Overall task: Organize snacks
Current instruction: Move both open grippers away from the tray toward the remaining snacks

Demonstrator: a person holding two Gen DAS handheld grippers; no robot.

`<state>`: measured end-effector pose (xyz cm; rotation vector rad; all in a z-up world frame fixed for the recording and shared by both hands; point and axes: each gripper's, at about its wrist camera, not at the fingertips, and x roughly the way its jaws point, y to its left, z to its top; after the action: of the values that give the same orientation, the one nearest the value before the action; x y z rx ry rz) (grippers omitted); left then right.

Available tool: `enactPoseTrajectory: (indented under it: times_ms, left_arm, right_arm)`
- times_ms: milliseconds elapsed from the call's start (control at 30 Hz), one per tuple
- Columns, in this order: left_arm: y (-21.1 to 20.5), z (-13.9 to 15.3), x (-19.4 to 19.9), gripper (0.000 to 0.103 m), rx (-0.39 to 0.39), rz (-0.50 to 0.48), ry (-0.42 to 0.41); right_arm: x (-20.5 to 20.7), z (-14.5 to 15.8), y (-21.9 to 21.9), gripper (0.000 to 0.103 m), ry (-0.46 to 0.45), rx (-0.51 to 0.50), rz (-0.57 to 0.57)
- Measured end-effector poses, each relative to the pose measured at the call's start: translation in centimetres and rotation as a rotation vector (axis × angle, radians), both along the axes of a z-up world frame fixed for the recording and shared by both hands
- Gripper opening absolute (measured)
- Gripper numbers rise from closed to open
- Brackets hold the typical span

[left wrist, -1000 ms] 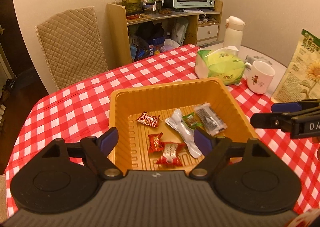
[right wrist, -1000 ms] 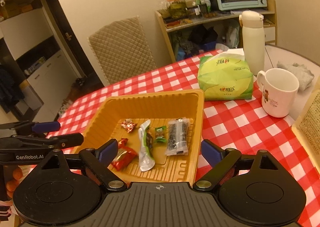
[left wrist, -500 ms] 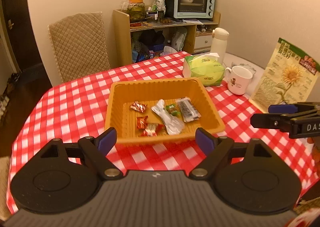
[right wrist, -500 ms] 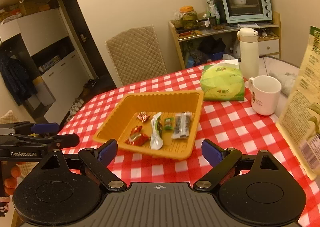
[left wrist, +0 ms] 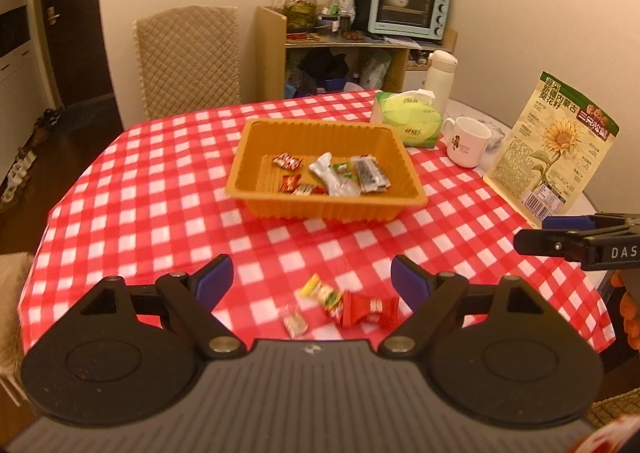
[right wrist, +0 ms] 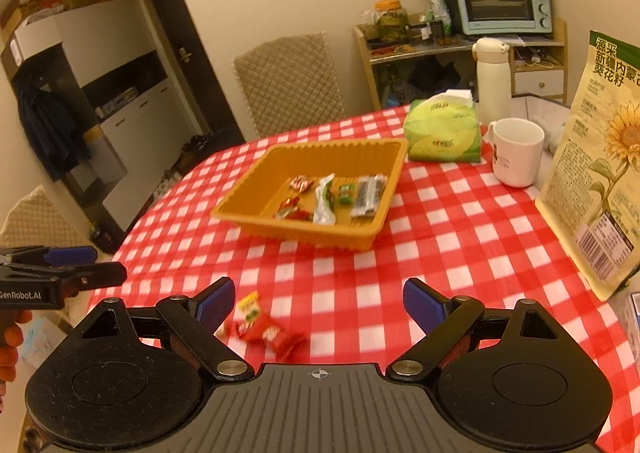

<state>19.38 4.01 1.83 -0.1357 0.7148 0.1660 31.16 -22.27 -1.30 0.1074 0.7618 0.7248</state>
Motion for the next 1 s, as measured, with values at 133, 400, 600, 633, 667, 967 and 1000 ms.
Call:
enactPoseTrajectory:
  times_ms: [133,400,600,633,667,967,1000]
  left_arm:
    - [-0.7,-0.5,-2.1,0.085,-0.007,0.024,0.012]
    - [-1.8,-2.2,-5.4,0.085,-0.041,0.069,0.054]
    - [-2.1,-3.6,-7.1,0.085,-0.067,0.1,0.09]
    - [-2.2,-3.9,-7.3,0.085,-0.071,0.105,0.095]
    - [-2.3,-4.1,-7.4,0.085,-0.075,0.109,0.101]
    - [-3.0,-6.3,-8.6,0.085,-0.108,0.126,0.157]
    - [-3.0,-6.4,-8.7,0.085,-0.109,0.128,0.161]
  right_arm:
    - [-1.5,-0.4,-0.4,0.091,0.013,-0.006,0.026]
    - [-4.2,-2.3,-0.4,0.091,0.053,-0.042,0.108]
    - [-5.7,-3.8,-0.2,0.091,0.081,-0.075,0.149]
    - [-5.9,-4.0,-0.1,0.091,0.083,-0.082,0.155]
    - [-6.1,-4.3,0.0,0.091,0.086,-0.091,0.163]
    - [-7.5,-6.2,1.0,0.091,0.107,-0.143,0.226]
    - [-7.6,-6.4,1.2,0.091,0.11,-0.15,0.233]
